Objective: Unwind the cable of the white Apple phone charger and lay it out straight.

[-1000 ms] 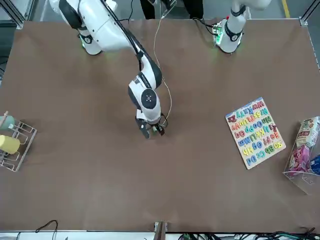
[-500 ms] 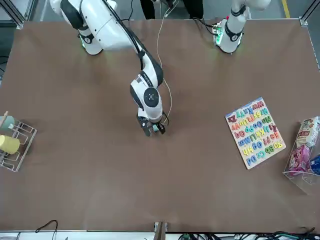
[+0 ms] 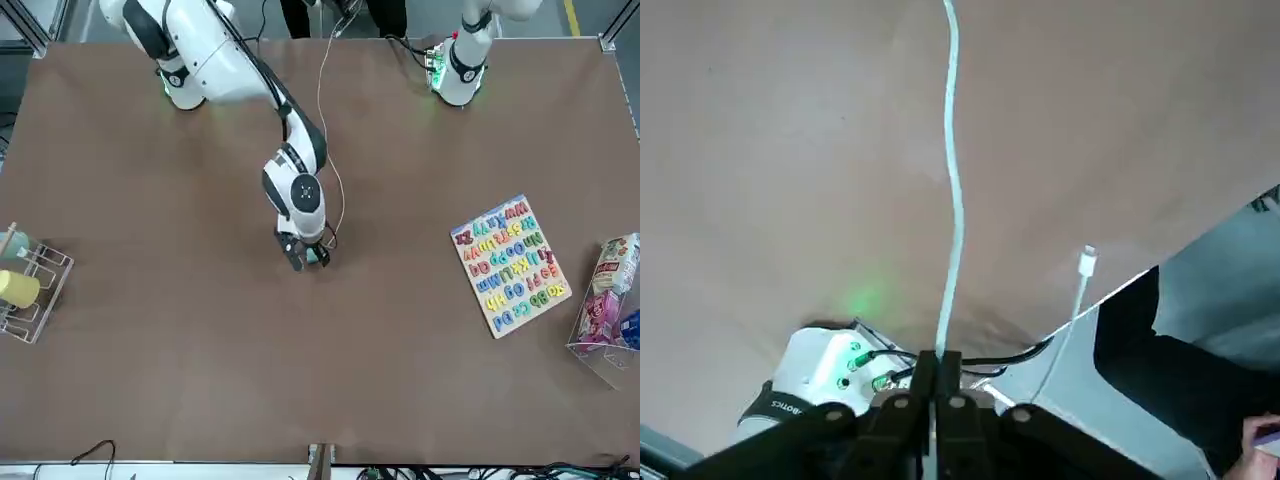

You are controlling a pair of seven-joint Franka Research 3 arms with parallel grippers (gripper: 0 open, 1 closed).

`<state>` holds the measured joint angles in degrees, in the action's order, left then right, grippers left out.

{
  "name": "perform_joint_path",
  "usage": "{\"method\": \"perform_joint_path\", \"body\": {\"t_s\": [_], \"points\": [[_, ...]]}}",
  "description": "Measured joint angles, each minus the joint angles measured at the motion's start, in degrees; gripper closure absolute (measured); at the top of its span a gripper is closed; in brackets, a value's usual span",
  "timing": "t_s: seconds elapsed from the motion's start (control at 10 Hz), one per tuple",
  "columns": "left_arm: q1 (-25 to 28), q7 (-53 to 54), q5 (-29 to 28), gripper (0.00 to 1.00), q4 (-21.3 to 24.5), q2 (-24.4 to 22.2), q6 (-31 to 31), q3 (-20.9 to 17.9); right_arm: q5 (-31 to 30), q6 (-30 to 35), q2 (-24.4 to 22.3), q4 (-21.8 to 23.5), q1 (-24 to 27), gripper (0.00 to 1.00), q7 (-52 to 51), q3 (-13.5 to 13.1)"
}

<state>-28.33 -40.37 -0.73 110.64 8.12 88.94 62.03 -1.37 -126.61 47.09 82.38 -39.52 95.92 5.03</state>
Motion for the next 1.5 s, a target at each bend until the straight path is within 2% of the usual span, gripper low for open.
{"method": "perform_joint_path", "body": {"t_s": [0.7, 0.8, 0.9, 1.0, 1.1, 1.5], "points": [[1.0, 0.6, 0.0, 0.96, -0.1, -0.7, 0.0, 0.5, -2.3, -0.8, 1.7, -0.2, -0.5, 0.03, 0.0, -0.2], [1.0, 0.6, 0.0, 0.96, -0.3, -0.7, 0.0, 0.5, -2.7, -0.9, 1.7, -0.2, -0.5, 0.11, 0.0, -0.2], [1.0, 0.6, 0.0, 0.96, -0.6, -0.7, 0.0, 0.5, -3.0, -1.1, 1.7, -0.2, -0.5, 0.3, 0.0, -0.2], [1.0, 0.6, 0.0, 0.96, -0.8, -0.7, 0.0, 0.5, -3.3, -1.8, 1.7, -0.3, -0.5, 0.44, 0.0, -0.2], [1.0, 0.7, 0.0, 0.96, -0.8, -0.7, -0.1, 0.5, -3.4, -2.2, 1.7, -0.3, -0.5, 0.52, -0.2, -0.2], [1.0, 0.7, 0.0, 0.96, -1.1, -0.7, -0.6, 0.5, -4.0, -3.1, 1.7, -0.2, -0.4, 0.52, -1.1, -0.3]]}}
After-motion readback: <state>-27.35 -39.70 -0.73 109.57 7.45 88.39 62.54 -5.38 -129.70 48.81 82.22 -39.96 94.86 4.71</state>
